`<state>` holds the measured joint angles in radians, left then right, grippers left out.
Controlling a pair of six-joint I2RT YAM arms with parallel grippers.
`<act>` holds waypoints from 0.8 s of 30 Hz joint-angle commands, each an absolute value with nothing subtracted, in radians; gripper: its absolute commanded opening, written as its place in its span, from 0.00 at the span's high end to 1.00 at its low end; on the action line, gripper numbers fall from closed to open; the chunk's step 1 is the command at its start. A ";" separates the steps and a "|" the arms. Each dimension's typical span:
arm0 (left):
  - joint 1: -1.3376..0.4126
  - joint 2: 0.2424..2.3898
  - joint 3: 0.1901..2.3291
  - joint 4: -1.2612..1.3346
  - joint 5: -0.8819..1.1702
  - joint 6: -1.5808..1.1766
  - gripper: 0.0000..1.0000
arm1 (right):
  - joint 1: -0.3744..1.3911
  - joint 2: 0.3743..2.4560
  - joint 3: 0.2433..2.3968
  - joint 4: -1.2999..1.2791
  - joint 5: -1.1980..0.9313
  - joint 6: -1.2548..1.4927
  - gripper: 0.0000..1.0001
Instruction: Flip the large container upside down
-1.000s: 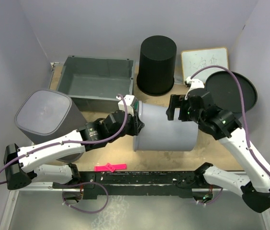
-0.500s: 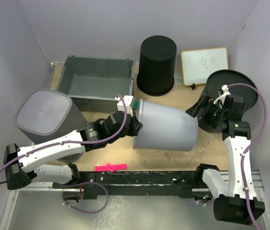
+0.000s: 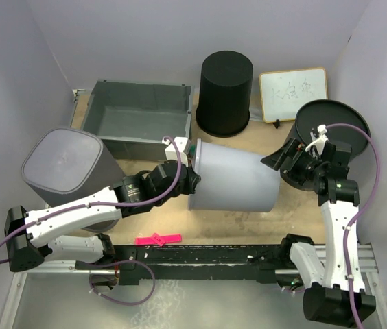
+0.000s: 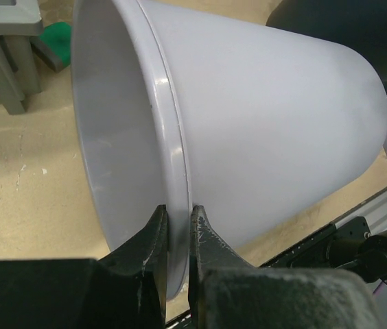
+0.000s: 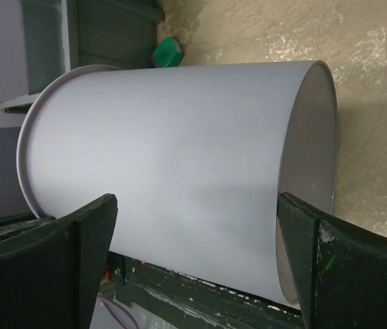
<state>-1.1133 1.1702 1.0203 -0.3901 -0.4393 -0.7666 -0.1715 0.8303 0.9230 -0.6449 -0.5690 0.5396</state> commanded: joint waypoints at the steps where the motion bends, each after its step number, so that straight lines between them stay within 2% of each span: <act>1: -1.112 1.187 0.999 -0.434 -0.491 -0.749 1.00 | -0.162 0.798 0.956 -0.628 -0.776 0.565 0.02; 18: -1.111 1.247 0.981 -0.366 -0.482 -0.764 1.00 | -0.066 0.801 1.153 -0.525 -0.862 0.574 0.05; 24: -1.111 1.286 0.975 -0.306 -0.453 -0.775 1.00 | -0.050 0.799 1.122 -0.500 -0.876 0.560 0.05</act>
<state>-1.0988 1.2690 0.9680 -0.4465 -0.5034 -0.7944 -0.0784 0.8093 1.1168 -0.5690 -0.7292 0.5407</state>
